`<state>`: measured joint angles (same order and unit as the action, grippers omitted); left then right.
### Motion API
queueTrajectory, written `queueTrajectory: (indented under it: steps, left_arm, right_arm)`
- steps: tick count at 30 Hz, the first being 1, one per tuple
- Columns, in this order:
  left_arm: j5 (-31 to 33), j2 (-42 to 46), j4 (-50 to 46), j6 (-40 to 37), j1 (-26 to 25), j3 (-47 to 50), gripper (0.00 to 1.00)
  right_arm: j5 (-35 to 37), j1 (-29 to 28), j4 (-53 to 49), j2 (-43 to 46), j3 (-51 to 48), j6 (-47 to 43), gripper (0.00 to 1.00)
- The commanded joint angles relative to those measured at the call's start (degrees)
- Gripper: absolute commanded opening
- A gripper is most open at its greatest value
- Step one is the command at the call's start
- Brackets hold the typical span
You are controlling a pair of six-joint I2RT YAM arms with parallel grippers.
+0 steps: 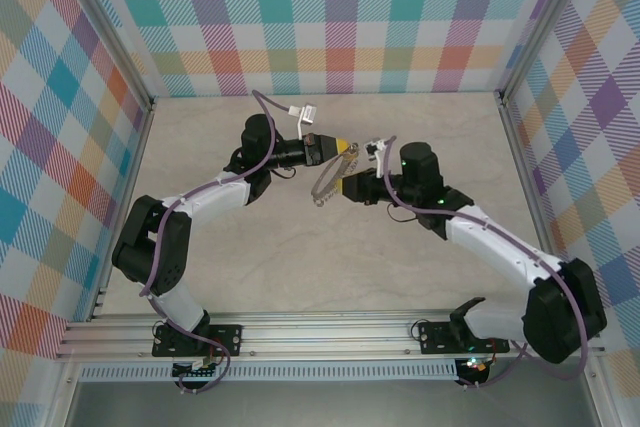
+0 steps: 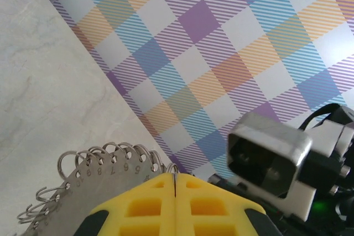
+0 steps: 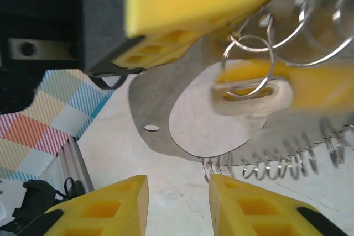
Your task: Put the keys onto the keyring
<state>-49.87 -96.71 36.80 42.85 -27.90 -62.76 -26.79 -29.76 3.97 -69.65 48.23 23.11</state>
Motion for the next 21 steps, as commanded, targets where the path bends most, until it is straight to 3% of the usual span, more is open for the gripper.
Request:
queueTrajectory:
  steps: [1, 7, 16, 21]
  left_arm:
    - [-0.1, 1.4, 4.6, 0.6, -0.3, 0.4, 0.00]
    - [-0.7, 1.3, 6.2, 1.2, -0.4, 0.6, 0.00]
    - [-0.3, 1.4, 6.8, 1.6, -0.3, 0.8, 0.00]
    - [-0.1, 1.2, 6.7, 1.7, -0.4, 0.6, 0.00]
  right_arm:
    - [-1.3, 4.9, -0.1, 5.8, -0.9, 1.2, 0.36]
    - [-5.2, 13.2, 7.4, 6.2, -1.6, 9.7, 0.33]
    - [-10.0, 13.2, 17.4, -2.9, 0.6, 17.3, 0.18]
    - [-9.5, 10.2, 18.5, -4.4, 0.6, 17.3, 0.16]
